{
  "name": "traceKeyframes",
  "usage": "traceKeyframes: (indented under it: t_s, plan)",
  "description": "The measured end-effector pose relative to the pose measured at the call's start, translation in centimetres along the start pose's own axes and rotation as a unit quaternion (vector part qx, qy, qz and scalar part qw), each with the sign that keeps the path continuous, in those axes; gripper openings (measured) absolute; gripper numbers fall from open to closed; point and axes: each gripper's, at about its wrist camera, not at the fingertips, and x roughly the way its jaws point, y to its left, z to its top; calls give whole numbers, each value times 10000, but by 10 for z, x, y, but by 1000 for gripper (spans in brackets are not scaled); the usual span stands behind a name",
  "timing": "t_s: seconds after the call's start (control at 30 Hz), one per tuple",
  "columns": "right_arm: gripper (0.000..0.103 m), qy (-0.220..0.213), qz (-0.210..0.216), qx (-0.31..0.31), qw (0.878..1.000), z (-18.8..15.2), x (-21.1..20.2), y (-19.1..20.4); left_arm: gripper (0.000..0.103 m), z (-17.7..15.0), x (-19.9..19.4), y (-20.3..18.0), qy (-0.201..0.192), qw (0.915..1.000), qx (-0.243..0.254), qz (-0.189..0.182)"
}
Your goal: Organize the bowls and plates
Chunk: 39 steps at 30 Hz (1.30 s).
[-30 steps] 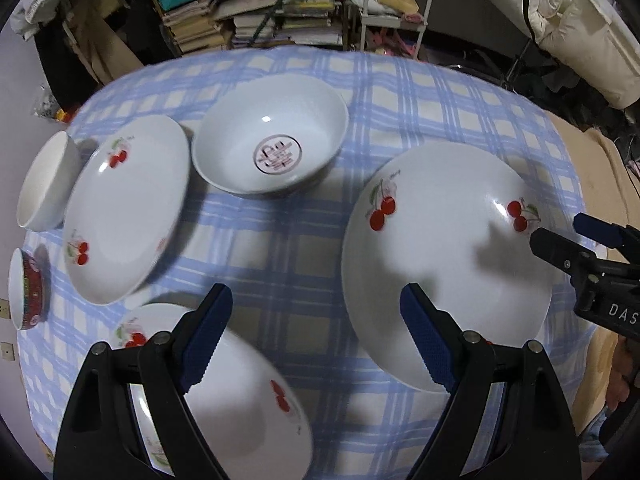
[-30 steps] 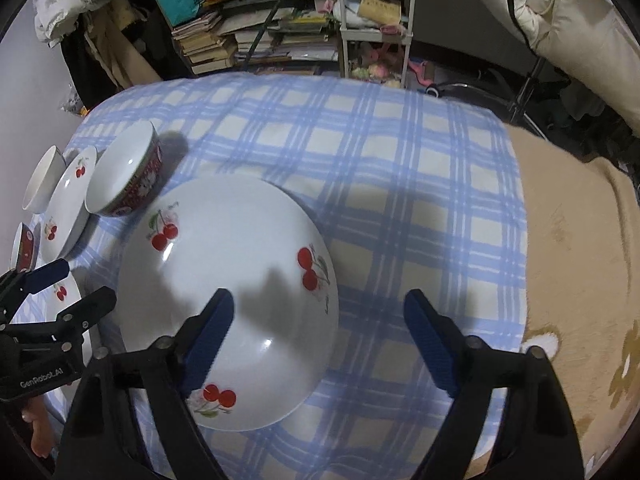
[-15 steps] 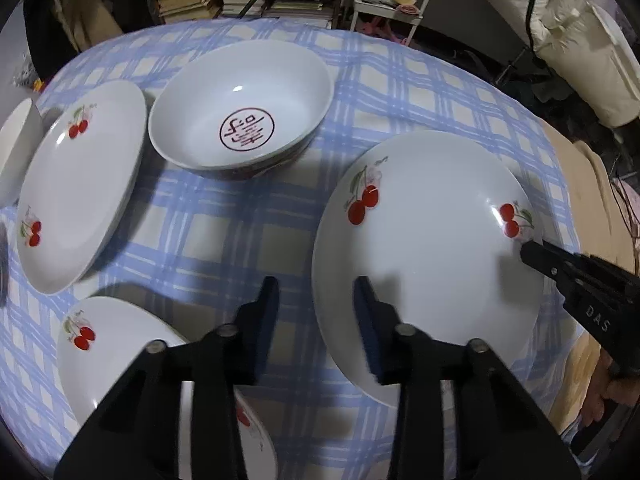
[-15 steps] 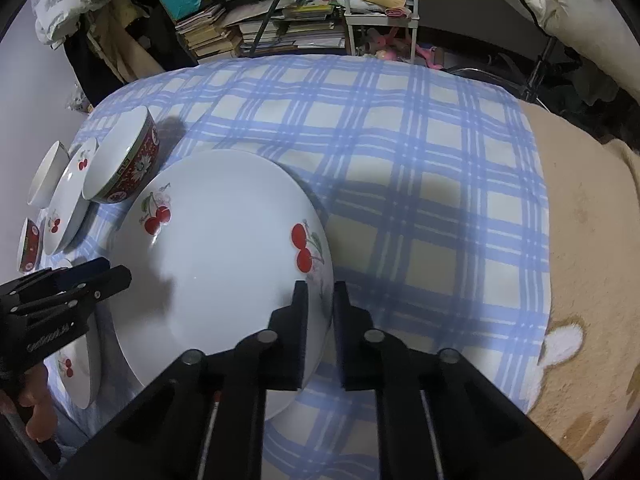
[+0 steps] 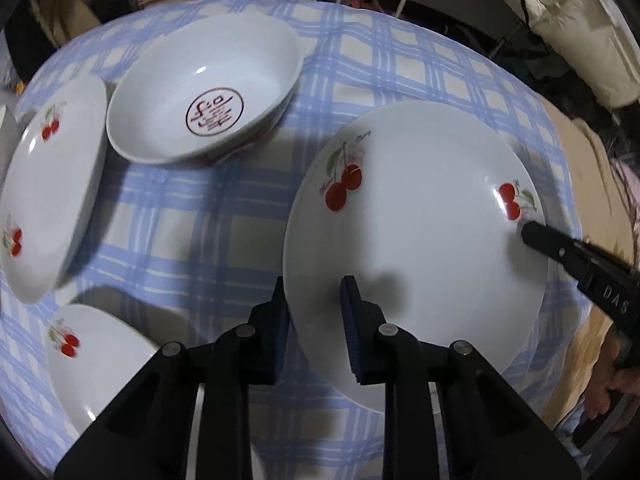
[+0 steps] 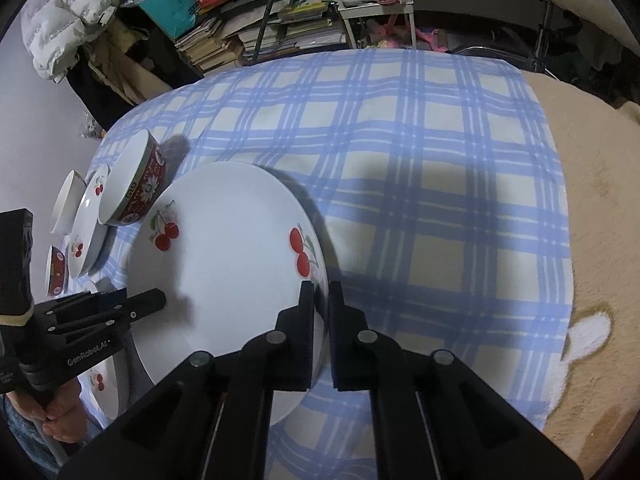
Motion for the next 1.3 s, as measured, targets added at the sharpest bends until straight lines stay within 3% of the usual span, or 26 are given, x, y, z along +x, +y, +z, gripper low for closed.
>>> traceKeyframes:
  t_s: [0.2,0.43,0.8,1.3]
  plan:
    - [7,-4,34,-196,9998,2,-11,9,21,-1,-13,6,2,9997,172,-157]
    - [7,-81,99,-430,9990,8,-29,30,17,-11,-47,12,-345,9984,438,29]
    - [7,-171,309,-704,9969,8,-53,74,14,-31,-99,58,-786,9969,45,5]
    - [6,88,695,-1130,9911,-9,-43,157,14,-78,-128,131,-848,9944,-622,141]
